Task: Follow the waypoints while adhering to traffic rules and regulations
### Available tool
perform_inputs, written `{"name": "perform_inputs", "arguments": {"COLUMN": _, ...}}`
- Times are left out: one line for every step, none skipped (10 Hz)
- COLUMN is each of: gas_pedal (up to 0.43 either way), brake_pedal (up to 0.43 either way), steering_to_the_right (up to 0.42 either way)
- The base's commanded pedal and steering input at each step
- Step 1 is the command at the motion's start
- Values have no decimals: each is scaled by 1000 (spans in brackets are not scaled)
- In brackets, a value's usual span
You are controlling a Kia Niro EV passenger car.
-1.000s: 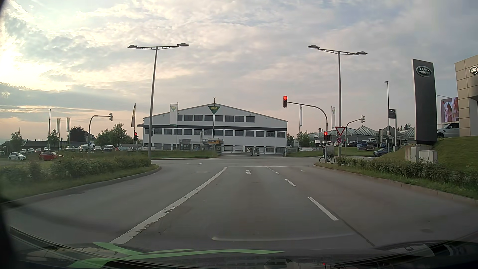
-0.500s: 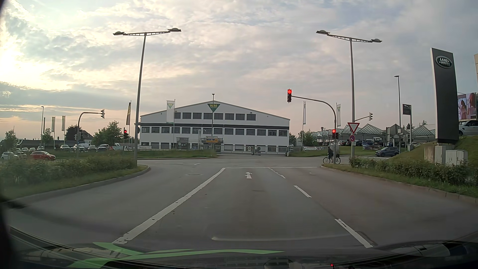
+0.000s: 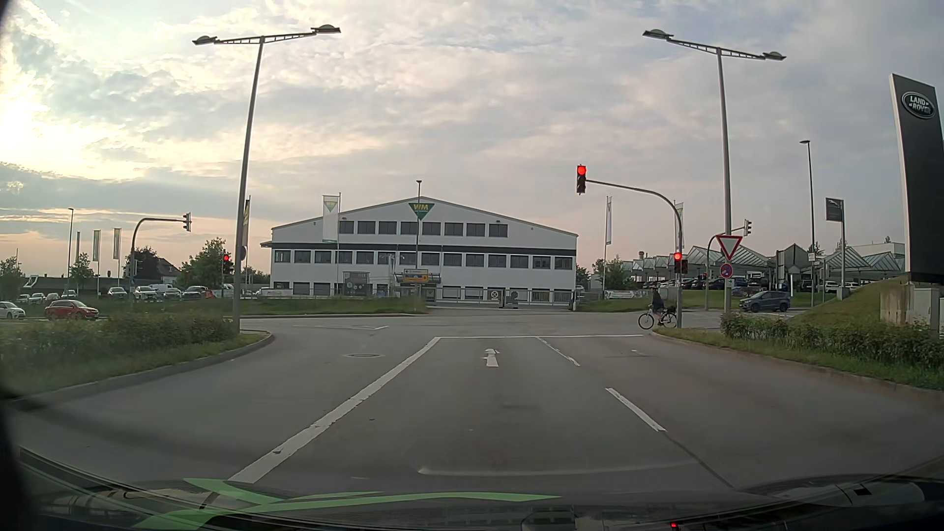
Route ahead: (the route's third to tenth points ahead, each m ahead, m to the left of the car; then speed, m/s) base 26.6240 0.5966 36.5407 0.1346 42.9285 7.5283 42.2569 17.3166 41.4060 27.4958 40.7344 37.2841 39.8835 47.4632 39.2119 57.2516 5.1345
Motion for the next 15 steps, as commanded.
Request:
{"name": "perform_inputs", "arguments": {"gas_pedal": 0, "brake_pedal": 134, "steering_to_the_right": -14}}
{"name": "perform_inputs", "arguments": {"gas_pedal": 0, "brake_pedal": 134, "steering_to_the_right": -14}}
{"name": "perform_inputs", "arguments": {"gas_pedal": 0, "brake_pedal": 140, "steering_to_the_right": -14}}
{"name": "perform_inputs", "arguments": {"gas_pedal": 0, "brake_pedal": 140, "steering_to_the_right": -14}}
{"name": "perform_inputs", "arguments": {"gas_pedal": 0, "brake_pedal": 140, "steering_to_the_right": -14}}
{"name": "perform_inputs", "arguments": {"gas_pedal": 0, "brake_pedal": 140, "steering_to_the_right": -14}}
{"name": "perform_inputs", "arguments": {"gas_pedal": 0, "brake_pedal": 140, "steering_to_the_right": -15}}
{"name": "perform_inputs", "arguments": {"gas_pedal": 0, "brake_pedal": 146, "steering_to_the_right": -15}}
{"name": "perform_inputs", "arguments": {"gas_pedal": 0, "brake_pedal": 146, "steering_to_the_right": -15}}
{"name": "perform_inputs", "arguments": {"gas_pedal": 0, "brake_pedal": 140, "steering_to_the_right": -15}}
{"name": "perform_inputs", "arguments": {"gas_pedal": 0, "brake_pedal": 140, "steering_to_the_right": -14}}
{"name": "perform_inputs", "arguments": {"gas_pedal": 0, "brake_pedal": 140, "steering_to_the_right": -14}}
{"name": "perform_inputs", "arguments": {"gas_pedal": 0, "brake_pedal": 140, "steering_to_the_right": -14}}
{"name": "perform_inputs", "arguments": {"gas_pedal": 0, "brake_pedal": 140, "steering_to_the_right": -14}}
{"name": "perform_inputs", "arguments": {"gas_pedal": 0, "brake_pedal": 140, "steering_to_the_right": -14}}
